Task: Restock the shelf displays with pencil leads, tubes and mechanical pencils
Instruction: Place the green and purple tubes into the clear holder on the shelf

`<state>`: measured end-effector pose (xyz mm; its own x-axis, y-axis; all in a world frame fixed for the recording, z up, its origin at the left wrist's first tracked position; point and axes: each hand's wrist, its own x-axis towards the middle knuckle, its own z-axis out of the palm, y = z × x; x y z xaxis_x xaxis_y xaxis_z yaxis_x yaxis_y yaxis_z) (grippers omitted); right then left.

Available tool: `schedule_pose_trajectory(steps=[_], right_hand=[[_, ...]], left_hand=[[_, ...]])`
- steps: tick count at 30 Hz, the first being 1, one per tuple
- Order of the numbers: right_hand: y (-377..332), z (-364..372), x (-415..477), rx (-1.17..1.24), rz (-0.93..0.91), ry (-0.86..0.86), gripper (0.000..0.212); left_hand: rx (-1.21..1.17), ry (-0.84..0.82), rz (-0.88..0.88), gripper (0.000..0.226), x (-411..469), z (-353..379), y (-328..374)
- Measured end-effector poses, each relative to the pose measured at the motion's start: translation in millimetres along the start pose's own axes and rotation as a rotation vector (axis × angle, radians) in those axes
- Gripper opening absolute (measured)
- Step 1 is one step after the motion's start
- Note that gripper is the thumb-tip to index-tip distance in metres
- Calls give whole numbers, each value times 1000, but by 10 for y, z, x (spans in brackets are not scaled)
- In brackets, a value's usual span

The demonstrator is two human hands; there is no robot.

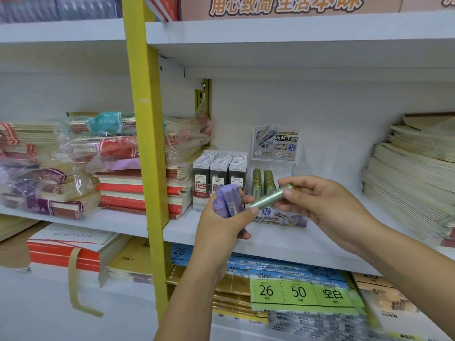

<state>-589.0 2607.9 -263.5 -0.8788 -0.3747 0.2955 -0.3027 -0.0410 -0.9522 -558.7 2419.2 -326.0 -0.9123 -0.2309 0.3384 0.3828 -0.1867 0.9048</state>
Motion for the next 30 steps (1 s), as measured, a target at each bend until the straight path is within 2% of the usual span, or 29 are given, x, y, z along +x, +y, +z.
schedule_pose_trajectory(steps=[4, 8, 12, 16, 23, 30], right_hand=[[-144, -33, 120, -212, -89, 29, 25], [-399, -158, 593, -339, -269, 112, 23], [-399, -167, 1163, -663, -291, 126, 23], [-260, -119, 1512, -958, -285, 64, 25], [-69, -65, 1757, -908, -36, -107, 24], [17, -38, 1845, -1012, -77, -166, 23]], left_hand=[[-16, 27, -39, 26, -10, 32, 8], [6, 13, -54, 23, 13, 29, 0], [-5, 22, -62, 26, 70, -2, -4], [-65, 47, -71, 25, 119, -40, -28], [-145, -9, -63, 21, 120, -105, -44], [-153, -20, -67, 18, 131, -122, -50]])
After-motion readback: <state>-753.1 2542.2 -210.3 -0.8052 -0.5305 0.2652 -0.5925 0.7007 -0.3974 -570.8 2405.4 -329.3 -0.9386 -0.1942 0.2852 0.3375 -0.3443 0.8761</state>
